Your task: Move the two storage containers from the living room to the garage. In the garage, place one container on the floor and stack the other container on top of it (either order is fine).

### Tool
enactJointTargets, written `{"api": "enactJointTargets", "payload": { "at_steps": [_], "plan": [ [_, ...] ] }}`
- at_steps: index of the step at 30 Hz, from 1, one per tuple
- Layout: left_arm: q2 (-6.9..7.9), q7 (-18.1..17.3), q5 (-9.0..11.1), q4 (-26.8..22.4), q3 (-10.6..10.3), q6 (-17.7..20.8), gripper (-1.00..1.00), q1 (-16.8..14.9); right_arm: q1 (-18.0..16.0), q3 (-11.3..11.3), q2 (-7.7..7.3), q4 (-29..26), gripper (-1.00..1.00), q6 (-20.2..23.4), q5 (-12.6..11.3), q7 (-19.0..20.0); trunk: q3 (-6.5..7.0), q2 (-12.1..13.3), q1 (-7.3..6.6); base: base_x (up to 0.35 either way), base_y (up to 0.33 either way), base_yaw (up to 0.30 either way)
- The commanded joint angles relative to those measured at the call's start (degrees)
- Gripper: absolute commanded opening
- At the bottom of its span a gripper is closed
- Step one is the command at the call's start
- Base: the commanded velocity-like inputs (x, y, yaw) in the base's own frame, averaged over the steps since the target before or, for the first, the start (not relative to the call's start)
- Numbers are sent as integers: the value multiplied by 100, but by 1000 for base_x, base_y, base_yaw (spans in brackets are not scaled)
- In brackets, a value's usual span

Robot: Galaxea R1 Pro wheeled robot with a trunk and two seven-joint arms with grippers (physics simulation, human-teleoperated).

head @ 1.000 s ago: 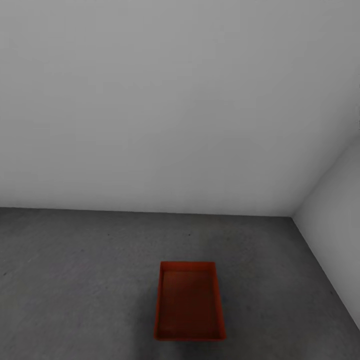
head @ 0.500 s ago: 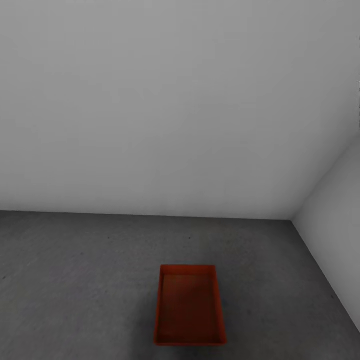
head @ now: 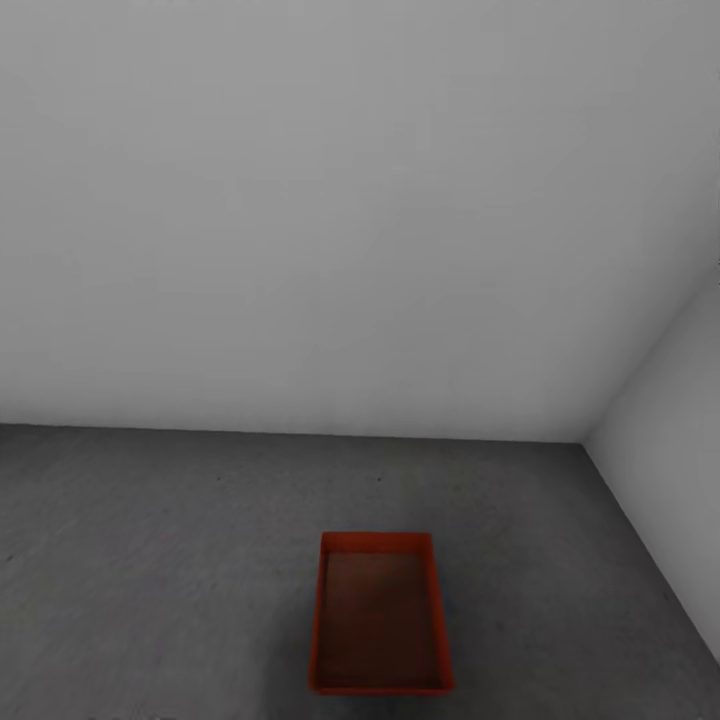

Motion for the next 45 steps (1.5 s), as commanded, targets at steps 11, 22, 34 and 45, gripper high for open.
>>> {"api": "enactJointTargets", "payload": {
  "at_steps": [11, 22, 34, 45],
  "plan": [
    [-26, 12, 48, 2, 24, -19, 100, 63, -2, 43, 5, 12, 100, -17, -55, -4, -5, -4, -1, -265, 138, 0],
    [-20, 6, 49, 2, 24, -20, 100, 64, -2, 44, 5, 12, 100, -17, -49, -4, -5, -4, -1, -236, 77, 0],
    [-10, 9, 50, 2, 24, -20, 100, 64, -2, 51, 5, 12, 100, -25, -65, -4, 68, -4, -1, -27, 3, 0],
    [-4, 12, 50, 2, 24, -20, 100, 64, -2, 52, 5, 12, 100, -25, -67, -4, 168, -4, -1, 0, 0, 0]
  ]
}}
